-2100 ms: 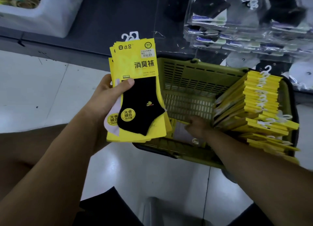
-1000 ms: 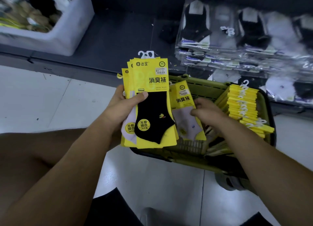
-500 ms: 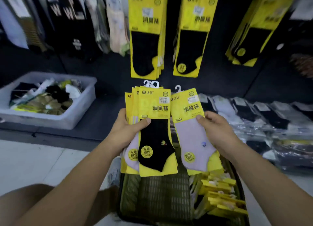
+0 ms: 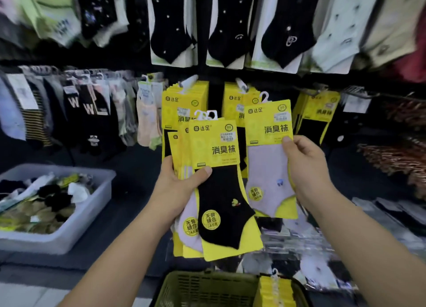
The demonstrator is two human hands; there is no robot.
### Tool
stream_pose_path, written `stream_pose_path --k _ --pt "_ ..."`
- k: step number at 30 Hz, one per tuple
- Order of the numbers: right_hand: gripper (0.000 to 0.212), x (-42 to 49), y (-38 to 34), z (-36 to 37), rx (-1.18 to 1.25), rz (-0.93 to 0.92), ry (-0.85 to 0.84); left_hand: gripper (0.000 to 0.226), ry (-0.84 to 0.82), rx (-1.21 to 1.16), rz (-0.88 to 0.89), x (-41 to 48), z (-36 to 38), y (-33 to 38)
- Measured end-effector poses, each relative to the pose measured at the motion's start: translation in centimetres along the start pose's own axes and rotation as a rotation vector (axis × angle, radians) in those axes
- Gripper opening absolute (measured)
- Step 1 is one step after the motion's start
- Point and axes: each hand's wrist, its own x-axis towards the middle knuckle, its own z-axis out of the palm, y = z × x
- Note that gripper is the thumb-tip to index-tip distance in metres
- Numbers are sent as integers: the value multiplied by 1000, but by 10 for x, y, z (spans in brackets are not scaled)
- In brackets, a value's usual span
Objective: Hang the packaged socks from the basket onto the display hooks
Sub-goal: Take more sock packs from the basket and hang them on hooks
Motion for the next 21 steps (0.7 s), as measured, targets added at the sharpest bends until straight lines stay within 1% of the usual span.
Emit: stream_pose_path --k 3,5,9,13,17,21 --pt "31 25 -3 12 -65 -75 30 52 4 -42 5 5 3 4" --pt "29 38 -4 20 -78 -81 35 54 4 -59 4 7 4 5" --pt "28 54 -1 32 -98 -36 -4 68 -10 -64 -7 12 6 6" --pt "27 62 5 41 -112 -1 -36 70 -21 -58 -22 18 7 5" --pt "27 71 10 46 -124 42 -50 64 -20 -69 -39 24 10 4" --pt "34 78 15 51 -133 78 -25 73 -20 -73 -33 24 14 5"
